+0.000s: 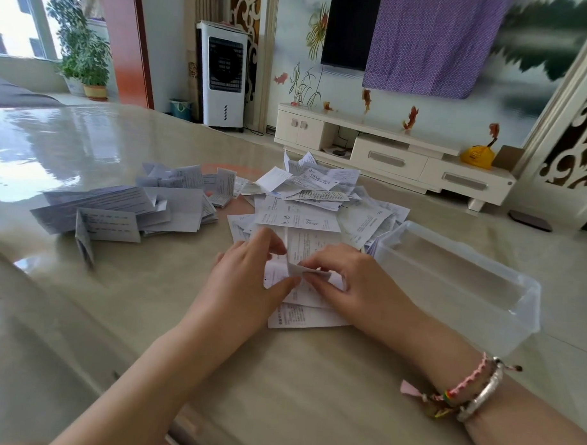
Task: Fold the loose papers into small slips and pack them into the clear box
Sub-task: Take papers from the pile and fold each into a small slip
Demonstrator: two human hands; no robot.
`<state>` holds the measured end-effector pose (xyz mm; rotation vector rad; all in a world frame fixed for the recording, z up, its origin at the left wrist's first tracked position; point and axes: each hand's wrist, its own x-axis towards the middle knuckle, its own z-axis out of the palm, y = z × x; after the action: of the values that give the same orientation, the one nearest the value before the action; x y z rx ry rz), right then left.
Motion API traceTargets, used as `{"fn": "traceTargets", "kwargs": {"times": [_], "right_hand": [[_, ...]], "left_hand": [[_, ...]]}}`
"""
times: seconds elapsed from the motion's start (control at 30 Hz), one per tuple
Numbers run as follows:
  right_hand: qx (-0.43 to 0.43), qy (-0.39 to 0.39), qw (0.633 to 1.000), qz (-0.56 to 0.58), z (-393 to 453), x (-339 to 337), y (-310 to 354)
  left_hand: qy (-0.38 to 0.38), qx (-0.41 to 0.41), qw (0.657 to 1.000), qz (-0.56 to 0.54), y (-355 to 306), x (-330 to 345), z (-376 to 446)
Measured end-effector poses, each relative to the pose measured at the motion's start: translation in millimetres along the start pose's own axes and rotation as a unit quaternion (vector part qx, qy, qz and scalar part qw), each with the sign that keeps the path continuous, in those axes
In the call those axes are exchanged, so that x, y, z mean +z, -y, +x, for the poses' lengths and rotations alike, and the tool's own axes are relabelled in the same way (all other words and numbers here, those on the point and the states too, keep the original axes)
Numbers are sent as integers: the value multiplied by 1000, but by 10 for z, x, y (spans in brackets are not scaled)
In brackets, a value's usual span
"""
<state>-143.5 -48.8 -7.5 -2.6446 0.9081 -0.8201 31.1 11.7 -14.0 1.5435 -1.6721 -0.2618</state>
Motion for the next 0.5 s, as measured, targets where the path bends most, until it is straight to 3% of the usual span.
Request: {"fn": "traceTargets", "kwargs": {"times": [0.17, 0.33, 0.5], "right_hand": [[24, -4, 998, 65, -17, -29, 26], [96, -63, 988, 99, -22, -56, 13], [73, 5, 995, 68, -33, -8, -51]], "left_hand": [[-5, 26, 999, -36, -41, 1, 6], [0, -15, 996, -83, -41, -27, 5], [68, -104, 967, -223, -36, -43, 37]]}}
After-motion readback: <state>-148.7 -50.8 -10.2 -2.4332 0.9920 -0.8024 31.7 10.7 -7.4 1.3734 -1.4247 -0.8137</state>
